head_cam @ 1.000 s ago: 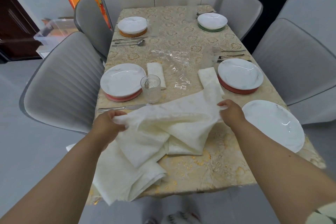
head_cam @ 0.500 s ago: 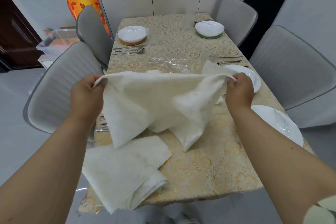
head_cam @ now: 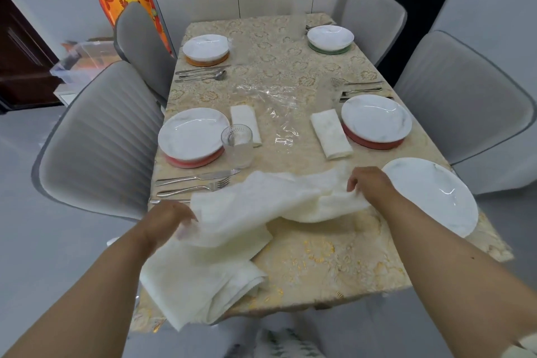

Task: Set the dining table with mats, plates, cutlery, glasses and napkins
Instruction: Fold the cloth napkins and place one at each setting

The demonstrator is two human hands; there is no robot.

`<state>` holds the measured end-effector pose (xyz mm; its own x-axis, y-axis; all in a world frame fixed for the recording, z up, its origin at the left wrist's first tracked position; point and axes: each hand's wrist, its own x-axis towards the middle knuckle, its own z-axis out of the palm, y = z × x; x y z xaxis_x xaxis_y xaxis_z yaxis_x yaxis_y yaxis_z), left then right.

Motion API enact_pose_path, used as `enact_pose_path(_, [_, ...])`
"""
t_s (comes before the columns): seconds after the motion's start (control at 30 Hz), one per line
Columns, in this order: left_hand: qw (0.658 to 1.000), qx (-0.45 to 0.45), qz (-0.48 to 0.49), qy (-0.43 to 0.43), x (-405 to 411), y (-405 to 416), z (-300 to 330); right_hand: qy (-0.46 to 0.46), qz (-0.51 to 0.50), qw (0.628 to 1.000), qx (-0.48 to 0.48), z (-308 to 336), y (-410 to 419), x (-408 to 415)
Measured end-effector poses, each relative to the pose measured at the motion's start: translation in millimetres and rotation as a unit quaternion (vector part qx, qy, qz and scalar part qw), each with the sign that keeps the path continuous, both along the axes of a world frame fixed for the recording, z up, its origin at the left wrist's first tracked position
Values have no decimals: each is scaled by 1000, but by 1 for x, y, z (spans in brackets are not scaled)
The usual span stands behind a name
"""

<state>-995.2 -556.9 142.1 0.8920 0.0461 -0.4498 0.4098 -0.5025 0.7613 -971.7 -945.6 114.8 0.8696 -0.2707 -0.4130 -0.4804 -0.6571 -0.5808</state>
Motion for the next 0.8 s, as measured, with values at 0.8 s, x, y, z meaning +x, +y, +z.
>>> enact_pose_path(0.8, [919, 375, -40, -115, 30, -8, -45, -76, 147, 977, -132, -20, 58, 20])
